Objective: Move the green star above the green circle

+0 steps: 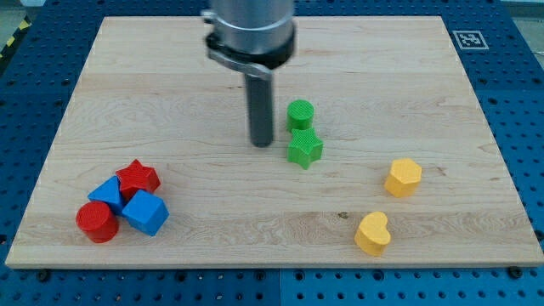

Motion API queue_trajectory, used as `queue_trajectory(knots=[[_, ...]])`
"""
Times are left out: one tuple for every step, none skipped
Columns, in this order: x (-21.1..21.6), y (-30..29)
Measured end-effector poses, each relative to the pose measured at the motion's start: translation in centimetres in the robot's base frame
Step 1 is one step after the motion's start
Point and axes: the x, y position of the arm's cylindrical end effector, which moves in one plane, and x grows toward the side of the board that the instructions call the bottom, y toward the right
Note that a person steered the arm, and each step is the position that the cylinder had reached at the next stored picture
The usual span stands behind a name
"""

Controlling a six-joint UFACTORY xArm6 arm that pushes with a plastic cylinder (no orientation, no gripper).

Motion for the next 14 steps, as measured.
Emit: queue_trajectory(knots=[[0.0,1.4],[1.1,0.9],[2.0,1.4],[2.0,4.5],[2.4,6.4],[5.4,6.4],[6.1,9.6],[4.9,11.9],[2.8,12.0],[1.5,12.0],[3.2,12.0],[3.3,11.8],[2.2,11.3],[1.0,10.5]])
